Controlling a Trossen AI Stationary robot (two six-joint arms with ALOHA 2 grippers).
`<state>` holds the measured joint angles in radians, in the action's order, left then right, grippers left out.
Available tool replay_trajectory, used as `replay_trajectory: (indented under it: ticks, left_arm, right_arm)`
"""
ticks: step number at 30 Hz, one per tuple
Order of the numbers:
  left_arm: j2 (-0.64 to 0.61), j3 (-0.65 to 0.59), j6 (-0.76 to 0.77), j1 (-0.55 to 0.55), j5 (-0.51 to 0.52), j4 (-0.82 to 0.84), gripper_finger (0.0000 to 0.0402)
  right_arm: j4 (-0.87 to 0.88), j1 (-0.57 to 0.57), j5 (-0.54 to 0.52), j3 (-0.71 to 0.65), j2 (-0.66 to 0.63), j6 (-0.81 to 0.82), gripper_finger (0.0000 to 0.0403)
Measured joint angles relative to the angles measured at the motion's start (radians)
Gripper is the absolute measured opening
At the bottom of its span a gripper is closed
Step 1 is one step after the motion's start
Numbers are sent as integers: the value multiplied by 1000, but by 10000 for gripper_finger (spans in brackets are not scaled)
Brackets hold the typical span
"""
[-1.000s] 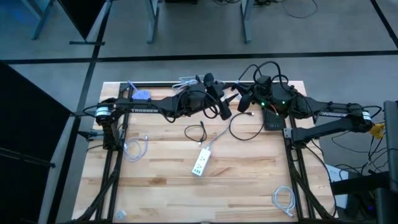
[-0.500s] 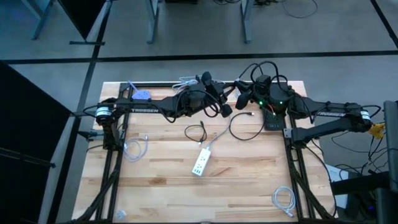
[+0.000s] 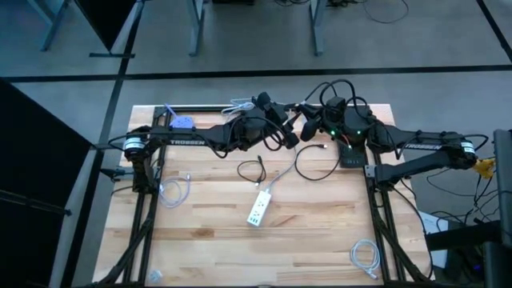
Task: Insert USB
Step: Insert the right black charger cable into the black outlet extension
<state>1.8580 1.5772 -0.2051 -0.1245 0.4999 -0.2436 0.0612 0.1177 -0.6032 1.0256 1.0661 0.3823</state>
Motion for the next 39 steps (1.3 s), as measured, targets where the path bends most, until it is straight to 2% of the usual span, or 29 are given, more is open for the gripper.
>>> replay_trajectory:
  ticks: [4,9,14,18,23,34,39]
  left_arm:
    - [0,0,-8,0,0,1,148]
    - [0,0,-43,0,8,7,132]
    - [1,0,-153,3,20,10,114]
    - [6,0,-178,3,61,15,110]
    - [6,0,-165,3,61,10,131]
    - [6,0,-103,3,59,16,212]
    - [6,0,-102,3,60,36,216]
  right_arm:
    - [0,0,-37,0,5,18,0]
    - [-7,0,-63,0,5,21,0]
    - [-22,-2,-84,0,5,26,0]
    - [-23,-2,-97,0,5,26,0]
    - [-24,-2,-106,0,6,13,0]
    - [-103,-4,-70,2,77,-16,0]
    - [-111,-4,-71,2,74,-9,0]
